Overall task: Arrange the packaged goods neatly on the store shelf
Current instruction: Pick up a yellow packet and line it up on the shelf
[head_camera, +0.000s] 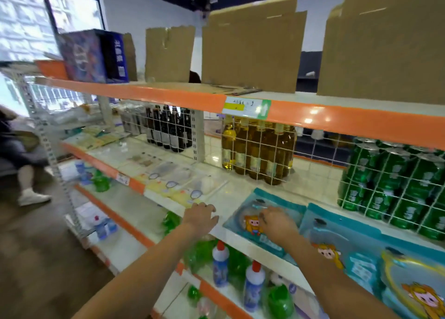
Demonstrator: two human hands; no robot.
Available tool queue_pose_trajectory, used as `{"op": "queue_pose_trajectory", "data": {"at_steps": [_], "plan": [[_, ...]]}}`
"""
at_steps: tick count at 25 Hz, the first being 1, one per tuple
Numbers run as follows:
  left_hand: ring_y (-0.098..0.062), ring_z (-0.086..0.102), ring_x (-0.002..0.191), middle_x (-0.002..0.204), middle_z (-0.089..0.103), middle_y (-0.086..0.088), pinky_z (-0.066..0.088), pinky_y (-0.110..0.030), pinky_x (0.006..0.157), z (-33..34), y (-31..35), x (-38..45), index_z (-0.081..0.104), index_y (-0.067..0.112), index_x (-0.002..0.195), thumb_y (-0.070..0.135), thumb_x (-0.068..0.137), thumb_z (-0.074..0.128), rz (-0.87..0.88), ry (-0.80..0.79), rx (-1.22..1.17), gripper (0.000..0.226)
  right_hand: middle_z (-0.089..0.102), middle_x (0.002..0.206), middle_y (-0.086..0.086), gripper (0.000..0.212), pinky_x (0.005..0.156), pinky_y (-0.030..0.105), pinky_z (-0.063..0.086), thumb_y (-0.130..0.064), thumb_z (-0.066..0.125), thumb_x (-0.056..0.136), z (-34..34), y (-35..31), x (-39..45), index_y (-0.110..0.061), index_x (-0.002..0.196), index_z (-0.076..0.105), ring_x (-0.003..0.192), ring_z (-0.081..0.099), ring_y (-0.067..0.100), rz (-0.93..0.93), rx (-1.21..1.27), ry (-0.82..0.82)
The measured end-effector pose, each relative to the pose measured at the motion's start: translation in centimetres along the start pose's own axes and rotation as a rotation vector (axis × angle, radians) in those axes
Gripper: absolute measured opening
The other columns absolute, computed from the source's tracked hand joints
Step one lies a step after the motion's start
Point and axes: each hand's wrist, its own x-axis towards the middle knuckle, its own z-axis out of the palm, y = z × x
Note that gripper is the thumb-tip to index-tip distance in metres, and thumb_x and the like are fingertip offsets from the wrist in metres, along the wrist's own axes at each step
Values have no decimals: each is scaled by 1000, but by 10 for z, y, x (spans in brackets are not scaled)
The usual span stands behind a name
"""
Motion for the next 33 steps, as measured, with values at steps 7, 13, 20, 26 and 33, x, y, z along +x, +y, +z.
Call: {"op": "queue_pose_trajectory", "data": {"at_steps": [7, 13, 20, 26, 33], "plan": [[-28, 42, 127, 137, 47, -8, 38, -39, 102, -18, -109, -4, 43, 22, 136, 45, 97, 38, -181, 23, -70, 46, 54, 124, 6, 33, 96, 33, 42, -31, 36, 99, 9, -112, 59, -17, 123, 54, 117, 48, 22, -209, 92, 19], [-28, 44, 125, 136, 49, -9, 40, -38, 100, -28, -199, -13, 42, 23, 138, 43, 98, 38, -237, 46, -72, 45, 53, 128, 5, 34, 97, 31, 41, -31, 39, 97, 30, -209, 104, -18, 125, 54, 120, 47, 22, -322, 106, -13], [-27, 46, 124, 133, 52, -8, 40, -36, 98, -26, -297, -22, 46, 21, 134, 41, 97, 39, -337, 30, -91, 43, 55, 125, 7, 34, 89, 33, 42, -28, 36, 98, 57, -306, 137, -17, 122, 56, 116, 49, 26, -384, 111, -55], [-26, 49, 121, 133, 53, -4, 43, -38, 97, -34, -356, -20, 49, 22, 133, 41, 96, 39, -415, 54, -97, 43, 54, 130, 3, 33, 97, 32, 39, -28, 39, 97, 75, -377, 173, -20, 124, 56, 122, 45, 24, -510, 146, -58], [-30, 50, 118, 131, 54, -6, 42, -39, 94, -51, -428, 4, 52, 23, 129, 39, 94, 40, -583, 77, -104, 41, 59, 121, 4, 31, 93, 30, 42, -29, 41, 95, 96, -464, 256, -19, 116, 61, 116, 51, 23, -645, 165, -70]]}}
